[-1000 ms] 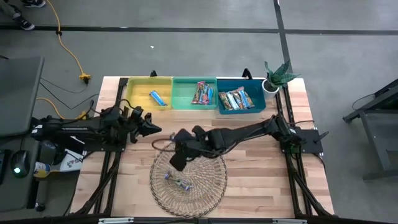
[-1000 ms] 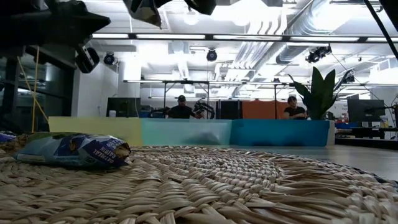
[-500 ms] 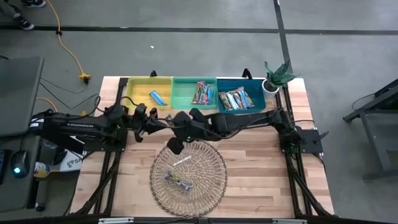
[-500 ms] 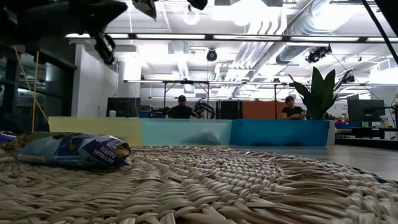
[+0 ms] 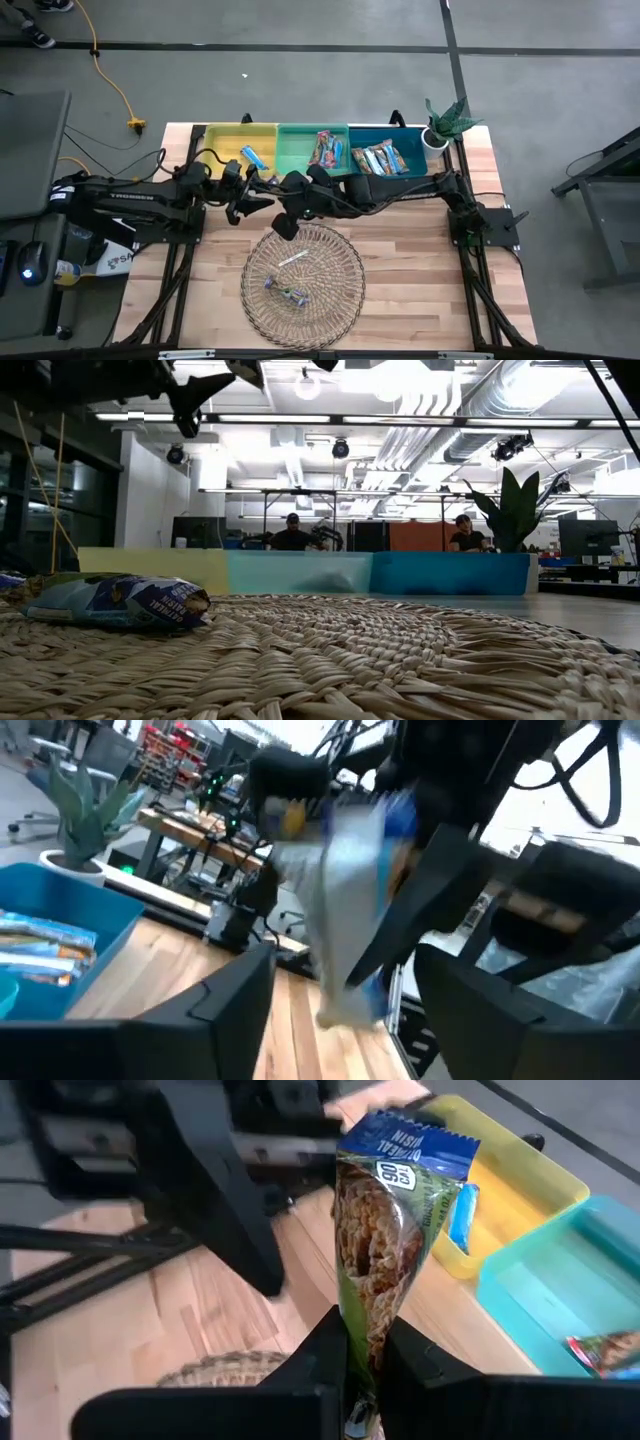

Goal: Pick and place Granola Bars by type
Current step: Put the blue granola bar into the yellow bin

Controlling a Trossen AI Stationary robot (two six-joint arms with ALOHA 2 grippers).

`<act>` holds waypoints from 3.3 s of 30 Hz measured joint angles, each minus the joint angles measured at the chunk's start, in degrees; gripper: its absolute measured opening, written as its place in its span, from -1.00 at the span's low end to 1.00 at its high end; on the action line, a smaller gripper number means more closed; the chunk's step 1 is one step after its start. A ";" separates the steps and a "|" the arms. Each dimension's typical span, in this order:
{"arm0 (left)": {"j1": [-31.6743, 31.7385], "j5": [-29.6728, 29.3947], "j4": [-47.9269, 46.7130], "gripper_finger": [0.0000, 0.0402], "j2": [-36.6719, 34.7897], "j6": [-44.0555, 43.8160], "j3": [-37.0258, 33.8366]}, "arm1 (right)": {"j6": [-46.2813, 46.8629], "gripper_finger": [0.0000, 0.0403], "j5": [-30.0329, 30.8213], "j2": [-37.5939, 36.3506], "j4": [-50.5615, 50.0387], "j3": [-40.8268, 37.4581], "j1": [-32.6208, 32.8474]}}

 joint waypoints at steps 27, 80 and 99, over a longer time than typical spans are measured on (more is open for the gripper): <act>0.00 -4.45 3.50 0.24 6.93 0.83 4.33 | -0.21 -0.90 -0.50 0.00 -0.74 -0.01 0.02; 0.00 0.01 2.19 -0.70 7.36 2.12 6.06 | -0.18 -0.72 -0.70 0.07 -0.72 -0.01 0.04; 0.00 -0.15 2.16 -0.71 7.36 2.34 6.04 | 2.58 0.03 -4.79 0.07 -3.50 -0.01 0.03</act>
